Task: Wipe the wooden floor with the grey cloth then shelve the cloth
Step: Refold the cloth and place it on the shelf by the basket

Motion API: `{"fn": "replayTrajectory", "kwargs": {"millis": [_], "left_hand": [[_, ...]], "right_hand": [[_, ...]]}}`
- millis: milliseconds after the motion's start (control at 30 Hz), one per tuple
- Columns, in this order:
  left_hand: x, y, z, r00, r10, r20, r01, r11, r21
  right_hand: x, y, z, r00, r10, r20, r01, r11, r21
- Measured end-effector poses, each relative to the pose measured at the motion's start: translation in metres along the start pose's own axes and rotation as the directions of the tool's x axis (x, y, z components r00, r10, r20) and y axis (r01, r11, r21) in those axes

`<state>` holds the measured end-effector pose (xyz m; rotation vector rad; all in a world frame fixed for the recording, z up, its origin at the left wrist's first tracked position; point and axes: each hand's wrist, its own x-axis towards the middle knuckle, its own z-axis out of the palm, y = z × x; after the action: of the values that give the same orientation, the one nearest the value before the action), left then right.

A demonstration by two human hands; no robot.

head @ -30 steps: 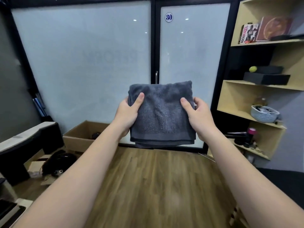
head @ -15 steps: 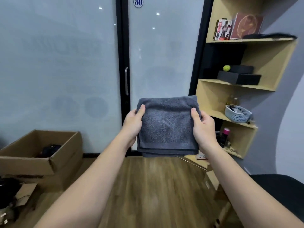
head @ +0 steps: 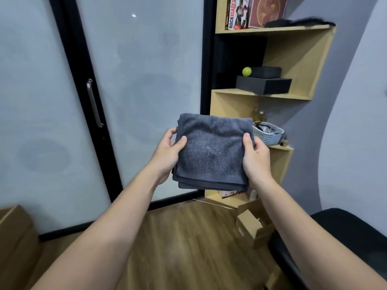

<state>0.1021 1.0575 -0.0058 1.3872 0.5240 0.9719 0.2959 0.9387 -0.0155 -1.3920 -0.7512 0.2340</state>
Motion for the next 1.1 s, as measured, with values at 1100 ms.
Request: {"fn": "replayTrajectory", "kwargs": {"millis": [1100], "left_hand": [[0.565, -0.172, 0.031, 0.999, 0.038, 0.02, -0.042, 0.962, 0.271]], "right_hand": [[0.497, 0.205, 0.126, 0.998, -0.024, 0.053, 0.027, 0.998, -0.058]]}}
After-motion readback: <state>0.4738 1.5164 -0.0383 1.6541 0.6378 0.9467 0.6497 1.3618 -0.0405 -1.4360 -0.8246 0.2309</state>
